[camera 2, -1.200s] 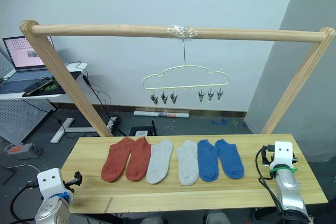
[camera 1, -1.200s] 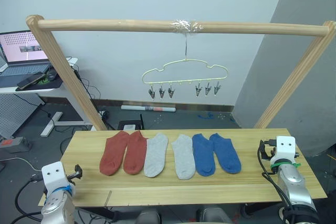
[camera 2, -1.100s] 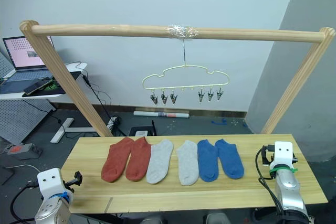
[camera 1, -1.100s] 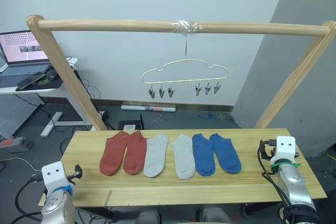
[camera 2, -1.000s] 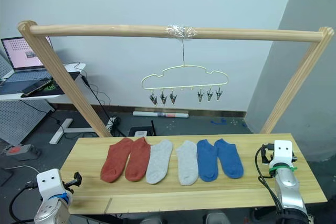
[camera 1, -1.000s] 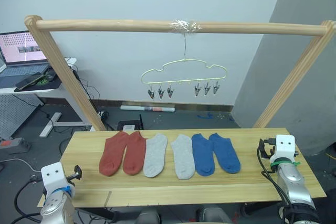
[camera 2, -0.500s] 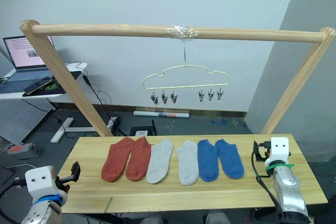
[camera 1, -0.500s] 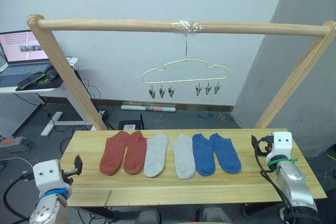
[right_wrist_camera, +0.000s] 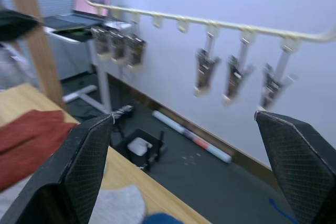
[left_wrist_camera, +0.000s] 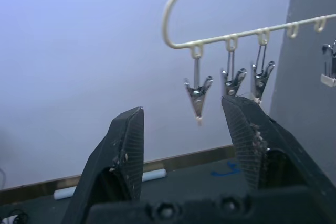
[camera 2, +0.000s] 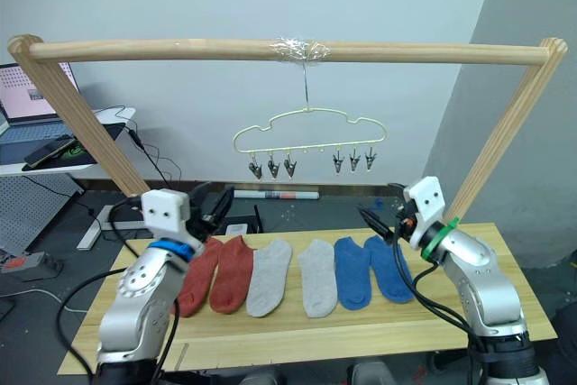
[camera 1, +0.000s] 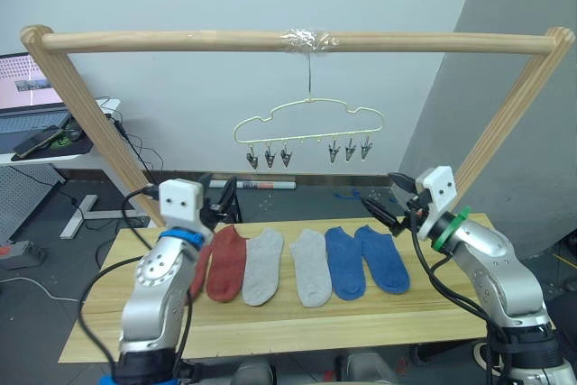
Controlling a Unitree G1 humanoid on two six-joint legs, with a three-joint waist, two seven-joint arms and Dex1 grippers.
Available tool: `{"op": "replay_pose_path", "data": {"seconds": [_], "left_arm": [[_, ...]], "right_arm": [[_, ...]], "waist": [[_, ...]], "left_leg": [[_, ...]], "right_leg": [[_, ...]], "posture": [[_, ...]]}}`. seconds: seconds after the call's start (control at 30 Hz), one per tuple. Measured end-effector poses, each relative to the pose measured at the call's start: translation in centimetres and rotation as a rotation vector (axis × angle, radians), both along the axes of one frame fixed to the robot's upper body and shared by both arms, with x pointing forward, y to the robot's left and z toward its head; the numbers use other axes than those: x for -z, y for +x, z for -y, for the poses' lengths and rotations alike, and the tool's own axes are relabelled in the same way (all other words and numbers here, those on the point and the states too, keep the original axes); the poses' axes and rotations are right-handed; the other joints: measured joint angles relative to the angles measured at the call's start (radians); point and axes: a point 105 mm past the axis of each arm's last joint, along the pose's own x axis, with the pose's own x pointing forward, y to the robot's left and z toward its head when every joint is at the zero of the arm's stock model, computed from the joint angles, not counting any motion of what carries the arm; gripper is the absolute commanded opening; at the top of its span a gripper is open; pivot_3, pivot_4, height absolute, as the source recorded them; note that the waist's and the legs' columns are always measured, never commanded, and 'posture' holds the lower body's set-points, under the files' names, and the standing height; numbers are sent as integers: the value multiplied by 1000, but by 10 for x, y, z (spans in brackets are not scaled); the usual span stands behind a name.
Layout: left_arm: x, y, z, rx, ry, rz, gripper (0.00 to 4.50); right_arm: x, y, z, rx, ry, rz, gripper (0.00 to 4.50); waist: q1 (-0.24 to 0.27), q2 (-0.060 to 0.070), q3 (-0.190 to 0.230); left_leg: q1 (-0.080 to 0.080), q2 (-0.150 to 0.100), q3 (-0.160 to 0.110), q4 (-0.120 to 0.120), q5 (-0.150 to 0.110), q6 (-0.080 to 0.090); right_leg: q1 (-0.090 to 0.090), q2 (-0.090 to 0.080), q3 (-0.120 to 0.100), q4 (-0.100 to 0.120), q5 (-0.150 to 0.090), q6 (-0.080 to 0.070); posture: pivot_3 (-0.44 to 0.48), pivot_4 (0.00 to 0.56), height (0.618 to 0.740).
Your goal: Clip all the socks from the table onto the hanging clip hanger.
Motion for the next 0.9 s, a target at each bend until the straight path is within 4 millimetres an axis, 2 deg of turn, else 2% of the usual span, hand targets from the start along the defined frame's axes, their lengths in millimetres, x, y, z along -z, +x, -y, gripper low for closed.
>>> {"op": "replay_pose_path", "data": {"seconds": [0.17,0.33,0.53,0.7,0.9], "left_arm": [[-4,23,15,22,-27,14,2746],[-3,35,19,15,-38,21,2746],[1,43,22,-5,-55,18,2746],[-6,53,23,-31,-52,58,2746],[-10,54,21,-41,-47,79,2746]], "right_arm": [[-18,-1,-32,-116,18,21,4500],[-26,-3,-55,-173,41,29,4500],[-29,0,-61,-158,65,20,4500],[-33,-2,-63,-158,63,26,4500],[-31,-1,-62,-147,55,10,4500]], "waist": [[-7,-1,14],[-19,-2,29],[-27,-2,48],[-28,-2,56],[-29,-2,61]], "left_leg": [[-4,1,-1,1,0,0],[-6,0,-2,1,0,0],[-6,0,-3,1,0,0],[-9,0,-3,1,0,0],[-12,0,-3,1,0,0]], "right_leg": [[-2,1,0,0,2,4],[-3,1,-1,-1,2,4],[-3,1,-1,0,2,5],[-5,1,-1,-1,3,6],[-8,1,-1,0,2,6]], "posture": [[-107,92,740],[-126,110,740],[-138,128,740],[-150,137,740],[-156,140,740]]}}
